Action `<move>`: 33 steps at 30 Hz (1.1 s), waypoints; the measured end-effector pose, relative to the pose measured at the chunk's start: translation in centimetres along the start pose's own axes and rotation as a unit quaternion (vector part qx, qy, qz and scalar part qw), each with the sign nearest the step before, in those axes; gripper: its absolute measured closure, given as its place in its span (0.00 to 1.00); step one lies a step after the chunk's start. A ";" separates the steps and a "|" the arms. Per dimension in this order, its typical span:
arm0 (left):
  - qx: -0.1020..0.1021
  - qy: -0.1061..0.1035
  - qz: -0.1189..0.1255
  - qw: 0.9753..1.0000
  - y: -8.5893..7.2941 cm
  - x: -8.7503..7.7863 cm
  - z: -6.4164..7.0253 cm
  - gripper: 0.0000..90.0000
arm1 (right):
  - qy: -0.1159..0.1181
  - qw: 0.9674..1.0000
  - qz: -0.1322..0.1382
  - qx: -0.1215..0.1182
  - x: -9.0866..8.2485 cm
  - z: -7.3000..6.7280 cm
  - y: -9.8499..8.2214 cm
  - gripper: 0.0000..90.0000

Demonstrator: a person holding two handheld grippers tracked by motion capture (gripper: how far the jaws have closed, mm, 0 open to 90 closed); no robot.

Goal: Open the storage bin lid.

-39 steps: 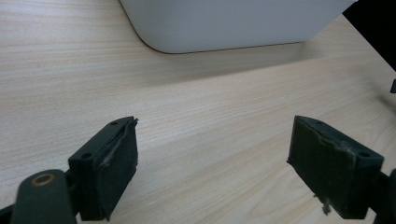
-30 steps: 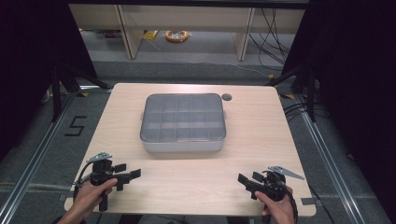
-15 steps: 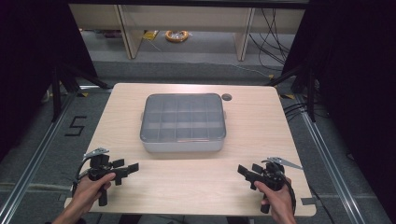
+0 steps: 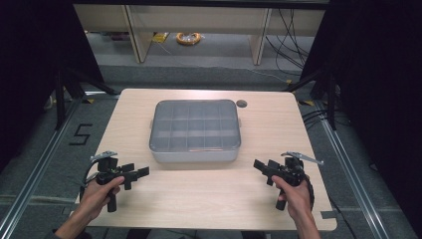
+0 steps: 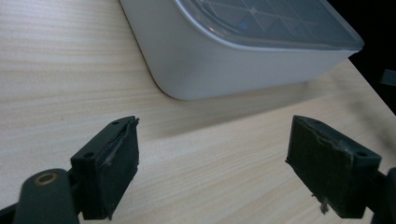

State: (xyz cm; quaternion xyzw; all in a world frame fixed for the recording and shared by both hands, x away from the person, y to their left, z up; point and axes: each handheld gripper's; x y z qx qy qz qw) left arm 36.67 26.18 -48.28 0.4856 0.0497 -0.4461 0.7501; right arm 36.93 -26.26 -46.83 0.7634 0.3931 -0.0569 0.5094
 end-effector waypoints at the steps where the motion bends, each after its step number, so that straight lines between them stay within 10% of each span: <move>1: -0.002 -0.001 0.005 1.000 0.1 0.1 0.0 0.18 | 0.002 1.000 -0.002 0.012 0.2 -0.2 0.3 0.31; 33: -0.027 -0.008 0.015 0.999 5.4 2.6 -1.2 0.20 | 0.020 1.000 0.003 0.007 4.4 -0.3 5.5 0.31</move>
Point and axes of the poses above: each handheld gripper's, and its own axes: x roughly forward along the jaws, y roughly out of its top, z roughly to its right, and after that the axes turned 3 degrees about -x, right-handed
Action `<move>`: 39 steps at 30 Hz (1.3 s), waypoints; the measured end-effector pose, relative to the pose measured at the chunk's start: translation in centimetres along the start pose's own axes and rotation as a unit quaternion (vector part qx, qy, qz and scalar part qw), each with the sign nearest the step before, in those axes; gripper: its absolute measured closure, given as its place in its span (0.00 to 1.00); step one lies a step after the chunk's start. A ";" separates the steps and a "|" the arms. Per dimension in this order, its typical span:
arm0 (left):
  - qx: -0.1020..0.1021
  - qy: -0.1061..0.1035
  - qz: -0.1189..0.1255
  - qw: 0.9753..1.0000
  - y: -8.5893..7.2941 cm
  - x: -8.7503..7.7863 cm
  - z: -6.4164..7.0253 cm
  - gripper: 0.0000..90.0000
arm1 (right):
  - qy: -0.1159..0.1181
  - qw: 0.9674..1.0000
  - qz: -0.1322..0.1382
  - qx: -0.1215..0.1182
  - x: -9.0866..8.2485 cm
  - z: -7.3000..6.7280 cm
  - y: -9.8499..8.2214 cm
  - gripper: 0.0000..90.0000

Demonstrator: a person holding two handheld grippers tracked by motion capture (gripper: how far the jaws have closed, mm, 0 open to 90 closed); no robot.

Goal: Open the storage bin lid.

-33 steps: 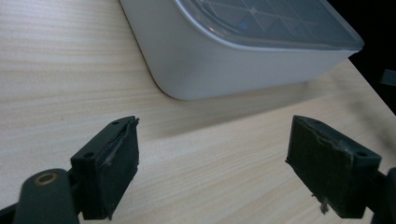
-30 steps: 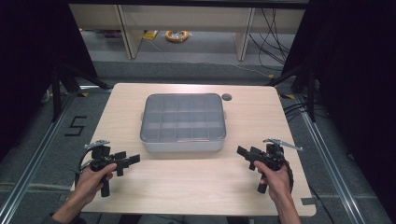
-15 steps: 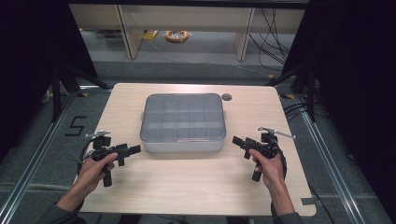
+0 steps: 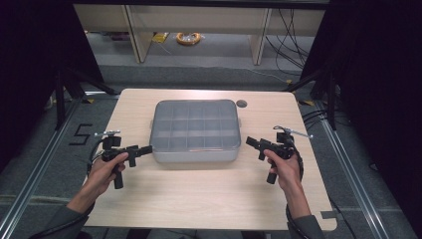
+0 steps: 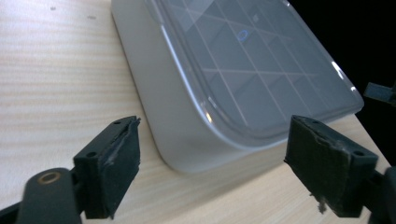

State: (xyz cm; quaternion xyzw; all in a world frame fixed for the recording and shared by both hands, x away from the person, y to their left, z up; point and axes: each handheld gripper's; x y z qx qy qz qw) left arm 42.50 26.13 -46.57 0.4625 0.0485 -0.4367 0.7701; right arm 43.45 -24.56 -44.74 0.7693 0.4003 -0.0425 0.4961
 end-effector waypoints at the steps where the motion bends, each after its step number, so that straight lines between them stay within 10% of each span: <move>1: 0.000 -0.001 0.003 1.000 0.2 0.1 0.0 0.20 | 0.005 1.000 0.001 0.000 0.1 0.0 0.1 0.31; 20: -0.018 -0.006 0.012 1.000 3.5 2.0 -0.5 0.20 | 0.009 1.000 0.002 -0.008 3.5 -0.2 1.8 0.33; 25: -0.023 -0.004 0.017 1.000 4.2 2.8 -0.4 0.22 | 0.002 1.000 -0.004 0.030 3.7 -0.5 2.2 0.35; 28: -0.025 -0.004 0.018 1.000 4.7 3.4 -0.4 0.26 | -0.001 1.000 0.010 -0.002 4.3 0.4 2.7 0.39; 33: -0.032 0.003 0.024 0.999 5.8 4.1 -0.8 0.29 | 0.009 0.998 -0.006 0.057 4.8 0.0 3.1 0.42; 39: -0.046 0.004 0.023 0.999 6.3 5.1 -1.0 0.35 | 0.007 1.000 -0.002 0.022 6.1 0.4 3.6 0.44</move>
Point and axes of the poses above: each handheld gripper's, and its own axes: x roughly forward along the jaws, y roughly out of its top, z roughly to its right, and after that the axes turned 3 degrees about -x, right-handed
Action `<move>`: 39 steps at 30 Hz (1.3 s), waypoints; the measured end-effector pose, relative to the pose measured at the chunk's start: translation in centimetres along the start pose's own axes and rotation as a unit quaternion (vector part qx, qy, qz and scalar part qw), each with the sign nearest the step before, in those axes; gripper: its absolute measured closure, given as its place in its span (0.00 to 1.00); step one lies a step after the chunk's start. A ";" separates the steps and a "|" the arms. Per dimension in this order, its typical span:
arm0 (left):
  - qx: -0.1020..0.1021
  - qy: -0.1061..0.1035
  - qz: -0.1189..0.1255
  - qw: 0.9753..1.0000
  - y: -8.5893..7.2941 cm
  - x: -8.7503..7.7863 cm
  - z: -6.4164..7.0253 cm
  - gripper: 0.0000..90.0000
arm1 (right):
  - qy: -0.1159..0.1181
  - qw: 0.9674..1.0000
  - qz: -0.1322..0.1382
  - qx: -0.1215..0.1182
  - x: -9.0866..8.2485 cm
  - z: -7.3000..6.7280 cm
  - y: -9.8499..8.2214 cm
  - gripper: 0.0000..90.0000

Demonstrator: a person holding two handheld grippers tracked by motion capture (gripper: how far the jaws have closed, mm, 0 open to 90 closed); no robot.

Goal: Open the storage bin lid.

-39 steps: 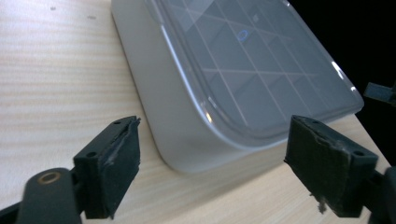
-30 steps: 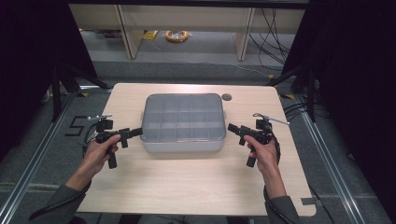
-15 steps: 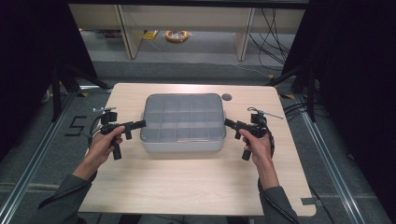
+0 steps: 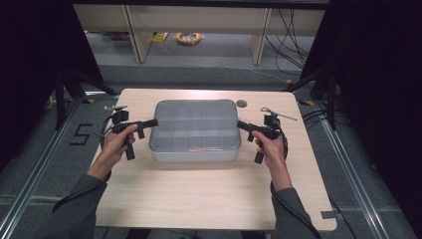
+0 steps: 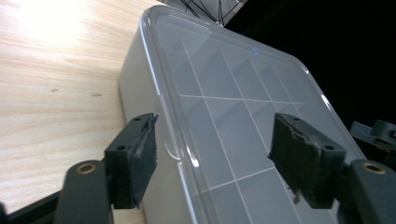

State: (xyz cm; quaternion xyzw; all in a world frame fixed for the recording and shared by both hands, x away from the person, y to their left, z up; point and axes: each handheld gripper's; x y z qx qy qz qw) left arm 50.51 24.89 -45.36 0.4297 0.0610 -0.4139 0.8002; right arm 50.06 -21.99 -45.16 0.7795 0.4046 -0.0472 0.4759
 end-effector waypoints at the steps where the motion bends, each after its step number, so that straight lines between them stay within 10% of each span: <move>1: 0.003 0.003 -0.005 1.000 0.0 0.2 -0.1 0.35 | 0.002 1.000 -0.007 0.018 0.0 -0.3 0.0 0.45; 9: -0.015 0.017 -0.014 1.000 0.4 1.5 -0.3 0.35 | -0.001 1.000 -0.020 0.024 1.5 -0.7 0.6 0.45; 10: -0.016 0.019 -0.016 1.000 0.5 1.6 -0.3 0.35 | -0.007 1.000 -0.008 -0.011 1.9 -0.2 0.6 0.45; 16: -0.017 0.016 -0.023 0.999 0.8 2.1 -1.1 0.40 | -0.010 0.999 -0.031 0.038 2.2 -0.7 0.8 0.47; 18: -0.023 0.020 -0.021 0.999 0.8 2.2 -1.3 0.43 | -0.005 1.000 -0.026 0.012 2.3 -0.3 0.8 0.48; 25: -0.021 0.009 -0.028 0.999 0.8 2.5 -1.4 0.51 | 0.007 0.998 -0.033 0.047 2.8 -0.1 1.1 0.52; 26: -0.023 0.013 -0.028 0.999 0.7 2.5 -1.3 0.52 | 0.005 1.000 -0.024 0.013 3.2 0.4 1.0 0.54; 39: -0.010 0.020 -0.020 1.000 1.2 2.1 -0.9 0.64 | -0.006 1.000 -0.008 0.027 2.5 -0.5 1.0 0.66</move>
Point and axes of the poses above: each handheld gripper's, and its own axes: x roughly forward along the jaws, y roughly out of its top, z roughly to its right, and after that the axes turned 3 degrees about -x, right-handed
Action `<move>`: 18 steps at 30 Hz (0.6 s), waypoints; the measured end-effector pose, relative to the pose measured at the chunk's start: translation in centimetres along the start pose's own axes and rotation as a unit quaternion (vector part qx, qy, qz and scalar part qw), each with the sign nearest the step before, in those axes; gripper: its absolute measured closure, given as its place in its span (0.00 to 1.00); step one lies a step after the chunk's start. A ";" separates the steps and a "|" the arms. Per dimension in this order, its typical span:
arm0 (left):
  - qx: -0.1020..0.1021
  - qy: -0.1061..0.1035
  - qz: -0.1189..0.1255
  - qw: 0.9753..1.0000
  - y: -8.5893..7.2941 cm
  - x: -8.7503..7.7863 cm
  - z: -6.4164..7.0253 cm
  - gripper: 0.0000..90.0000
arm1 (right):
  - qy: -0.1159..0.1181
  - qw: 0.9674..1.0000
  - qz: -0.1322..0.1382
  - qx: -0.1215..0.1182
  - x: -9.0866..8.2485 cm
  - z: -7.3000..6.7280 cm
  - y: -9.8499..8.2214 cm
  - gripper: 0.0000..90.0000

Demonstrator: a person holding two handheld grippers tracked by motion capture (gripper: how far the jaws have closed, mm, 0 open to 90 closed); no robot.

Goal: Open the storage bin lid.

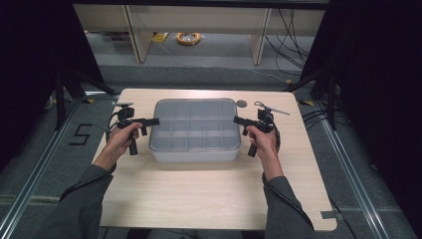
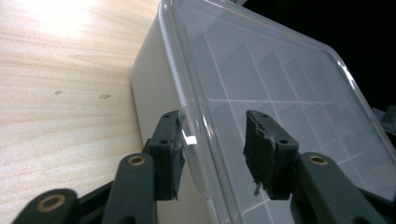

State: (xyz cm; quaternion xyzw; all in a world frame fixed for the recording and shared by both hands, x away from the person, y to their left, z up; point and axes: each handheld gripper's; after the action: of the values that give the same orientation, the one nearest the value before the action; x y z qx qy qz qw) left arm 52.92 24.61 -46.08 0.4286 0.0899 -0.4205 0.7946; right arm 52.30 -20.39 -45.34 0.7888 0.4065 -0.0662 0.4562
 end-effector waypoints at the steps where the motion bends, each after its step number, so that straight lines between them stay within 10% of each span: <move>1: -0.001 0.001 0.004 1.000 0.0 -0.1 0.1 0.65 | 0.000 1.000 0.006 -0.003 -0.2 -0.1 0.1 0.67; 9: 0.024 -0.016 0.035 0.999 0.5 -2.1 1.6 0.69 | 0.042 0.997 0.059 0.010 -1.4 -0.7 0.3 0.77; 18: 0.033 -0.020 0.053 0.998 0.5 -3.9 2.6 0.70 | 0.044 0.997 0.058 0.011 -2.9 -2.7 0.5 0.79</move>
State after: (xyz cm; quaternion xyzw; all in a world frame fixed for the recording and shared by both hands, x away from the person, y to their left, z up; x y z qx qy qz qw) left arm 50.31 25.09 -42.21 0.4500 0.0372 -0.3892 0.8029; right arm 49.99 -20.18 -42.08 0.8184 0.3788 -0.0090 0.4321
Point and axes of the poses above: each handheld gripper's, and its own axes: x roughly forward along the jaws, y roughly out of its top, z roughly to its right, and after that the axes turned 3 degrees about -x, right-handed
